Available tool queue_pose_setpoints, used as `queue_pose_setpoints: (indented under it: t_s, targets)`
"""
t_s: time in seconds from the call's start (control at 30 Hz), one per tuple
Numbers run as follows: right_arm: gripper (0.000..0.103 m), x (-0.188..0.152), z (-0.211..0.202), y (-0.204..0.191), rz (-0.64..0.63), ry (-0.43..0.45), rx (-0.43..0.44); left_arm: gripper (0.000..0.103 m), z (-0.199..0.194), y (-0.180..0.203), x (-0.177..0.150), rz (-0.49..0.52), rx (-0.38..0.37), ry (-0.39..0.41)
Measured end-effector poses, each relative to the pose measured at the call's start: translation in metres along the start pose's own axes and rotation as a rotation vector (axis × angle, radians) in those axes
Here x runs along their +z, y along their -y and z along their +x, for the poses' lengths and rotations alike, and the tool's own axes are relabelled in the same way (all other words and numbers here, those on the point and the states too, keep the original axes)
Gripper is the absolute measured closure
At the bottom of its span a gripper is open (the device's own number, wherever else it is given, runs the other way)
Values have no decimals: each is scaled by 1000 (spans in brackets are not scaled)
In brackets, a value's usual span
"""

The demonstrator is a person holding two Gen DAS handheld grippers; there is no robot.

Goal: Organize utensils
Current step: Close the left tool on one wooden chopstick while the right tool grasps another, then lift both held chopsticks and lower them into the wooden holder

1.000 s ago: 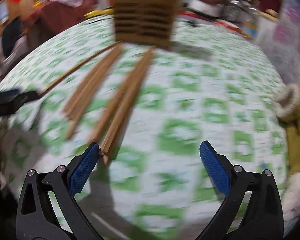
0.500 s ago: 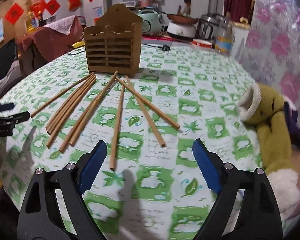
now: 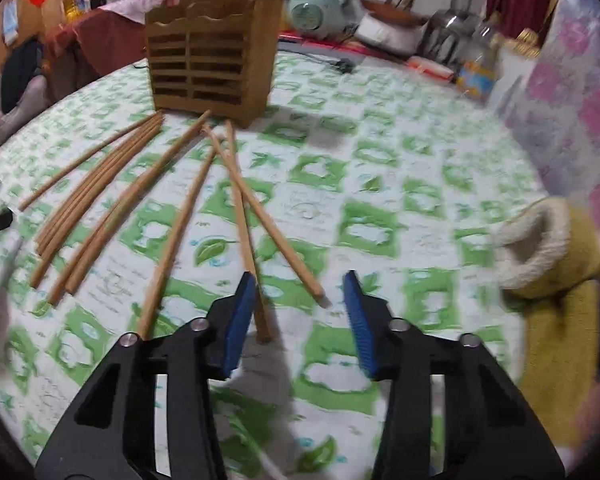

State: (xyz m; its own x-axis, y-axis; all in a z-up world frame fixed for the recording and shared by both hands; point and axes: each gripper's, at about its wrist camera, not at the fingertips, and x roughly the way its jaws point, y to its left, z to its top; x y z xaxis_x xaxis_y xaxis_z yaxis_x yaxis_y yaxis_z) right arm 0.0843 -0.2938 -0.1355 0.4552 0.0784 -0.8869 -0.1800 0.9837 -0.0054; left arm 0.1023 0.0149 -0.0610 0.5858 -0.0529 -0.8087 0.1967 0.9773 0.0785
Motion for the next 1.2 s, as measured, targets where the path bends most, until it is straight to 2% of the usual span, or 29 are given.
queue_pose_setpoints:
  t_s: [0.1, 0.13, 0.17, 0.23, 0.33, 0.57, 0.6, 0.63, 0.7, 0.77, 0.83, 0.97, 1.2]
  targets:
    - [78, 2, 4, 1, 15, -2, 42, 9, 3, 4, -1, 21, -19, -18]
    - [88, 2, 4, 0, 16, -1, 62, 13, 6, 5, 0, 27, -27, -30]
    - [92, 2, 4, -2, 17, -2, 86, 16, 8, 6, 0, 30, -34, -40]
    - [92, 0, 1, -5, 21, 1, 84, 36, 11, 8, -1, 36, -54, -56]
    - [93, -4, -1, -3, 50, -3, 122, 50, 10, 10, -3, 44, -91, -53]
    - [87, -5, 3, 10, 124, -25, 163, 52, 15, 14, 2, 38, -102, -78]
    - [87, -5, 3, 9, 121, -24, 160, 57, 15, 14, 4, 37, -108, -84]
    - [89, -5, 3, 8, 118, -24, 156, 75, 15, 14, 5, 36, -119, -85]
    - [90, -4, 1, 7, 118, -16, 155, 97, 16, 14, 8, 31, -161, -94]
    - [90, -6, -2, 10, 130, 0, 159, 97, 15, 13, 10, 6, -179, -90]
    - [91, -7, -7, 15, 150, 26, 167, 97, 8, 10, 11, -13, -190, -53]
    - [91, -8, -16, 19, 167, 76, 182, 97, -6, 3, 15, -34, -167, 16]
    - [92, 2, -45, 16, 158, 198, 125, 97, -30, -7, 42, -52, -135, 85]
